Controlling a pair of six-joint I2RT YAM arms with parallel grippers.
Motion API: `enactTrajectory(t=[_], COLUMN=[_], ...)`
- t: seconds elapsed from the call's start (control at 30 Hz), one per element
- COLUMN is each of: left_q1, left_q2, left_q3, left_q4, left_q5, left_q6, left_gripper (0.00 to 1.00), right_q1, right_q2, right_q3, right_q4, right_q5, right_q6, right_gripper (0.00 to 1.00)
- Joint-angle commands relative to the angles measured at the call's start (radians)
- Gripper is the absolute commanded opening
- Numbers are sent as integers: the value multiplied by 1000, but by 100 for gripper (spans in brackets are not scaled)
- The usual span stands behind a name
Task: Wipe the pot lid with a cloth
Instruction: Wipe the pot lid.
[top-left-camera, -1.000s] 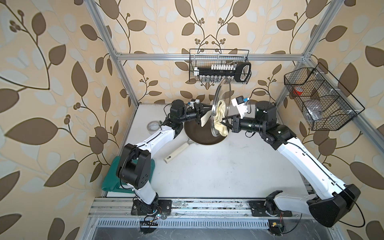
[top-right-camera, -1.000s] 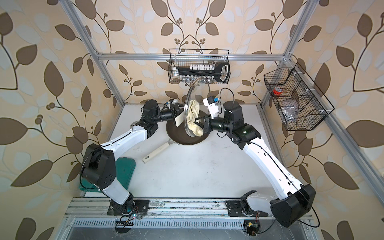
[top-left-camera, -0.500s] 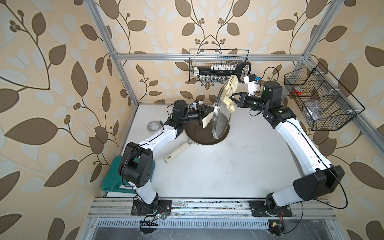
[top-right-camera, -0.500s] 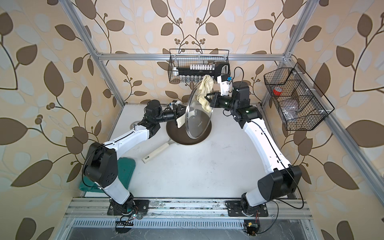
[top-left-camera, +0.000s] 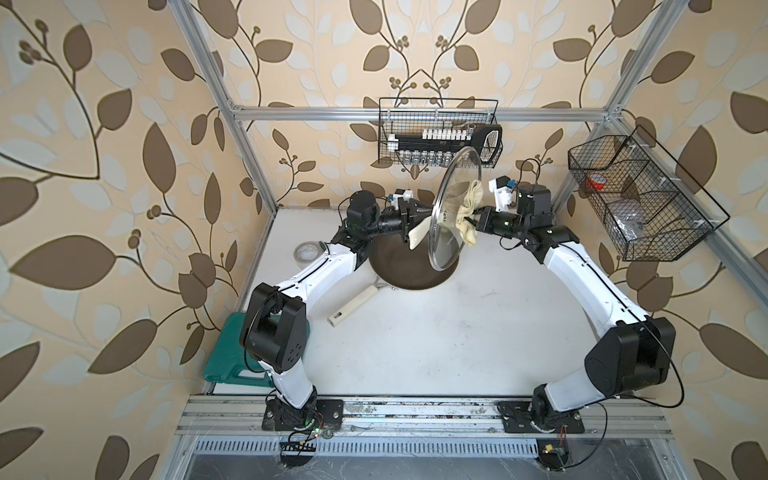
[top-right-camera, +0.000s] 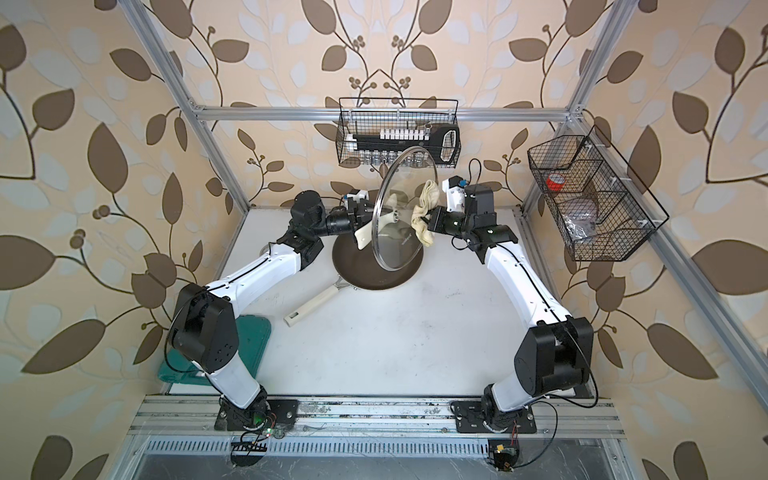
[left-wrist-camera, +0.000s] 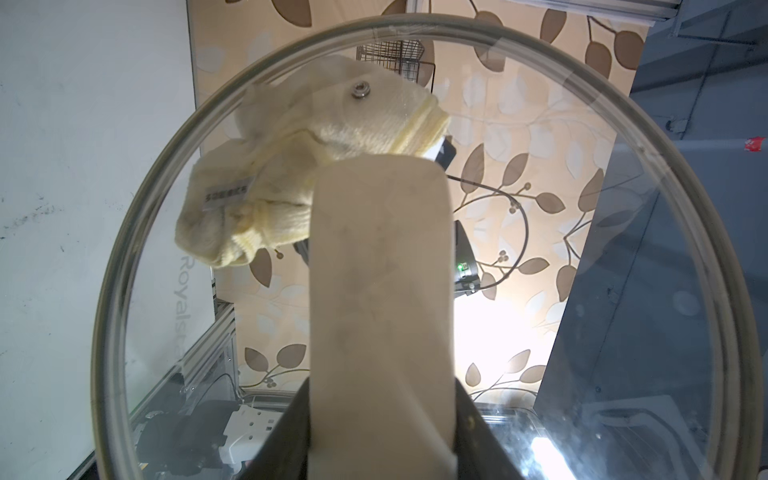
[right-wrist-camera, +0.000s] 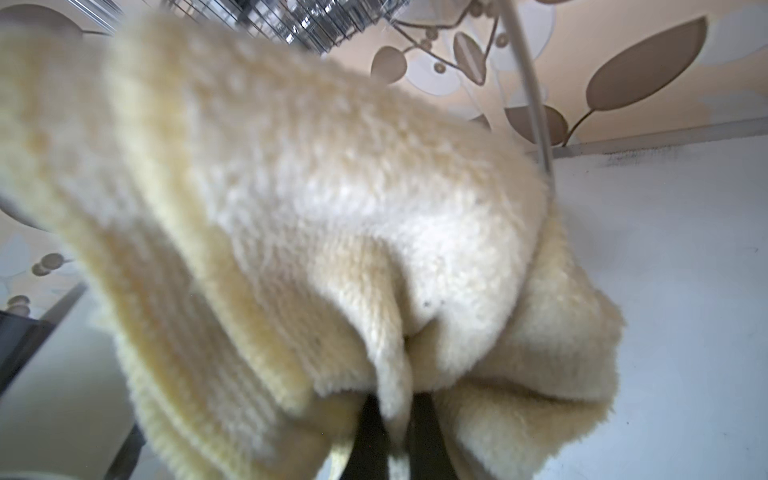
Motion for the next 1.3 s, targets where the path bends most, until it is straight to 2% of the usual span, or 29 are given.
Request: enactTrajectory(t=[0.0,0.37,0.5,0.63,0.8,1.03,1.27], left_q1=[-9,-8,-8,-8,-8,-9,-9], left_q2=[-41,2,15,25,18,2,3], left_q3=[117,119,114,101,85,93,158], left_q4=[326,342,342,352,365,341,385], left_q5=[-2,-108,-105,-74,-11,73,140], left_q6=[2,-7,-6,-6,3,17,-12], left_gripper=[0,0,0,0,0,0,0], right_q1=[26,162,214,223,200,92,5], right_q2=[-54,-232,-258,-231,-146,-11,70], right_q3=[-48,-157,-115,-13,137,279,240], right_q4=[4,13,21,19,-5,-10,3], right_q5=[-31,-114,-140,-137,-74,18,49], right_q6=[-27,-59,-60,-60,-59,-6,-47], right_gripper=[0,0,0,0,0,0,0])
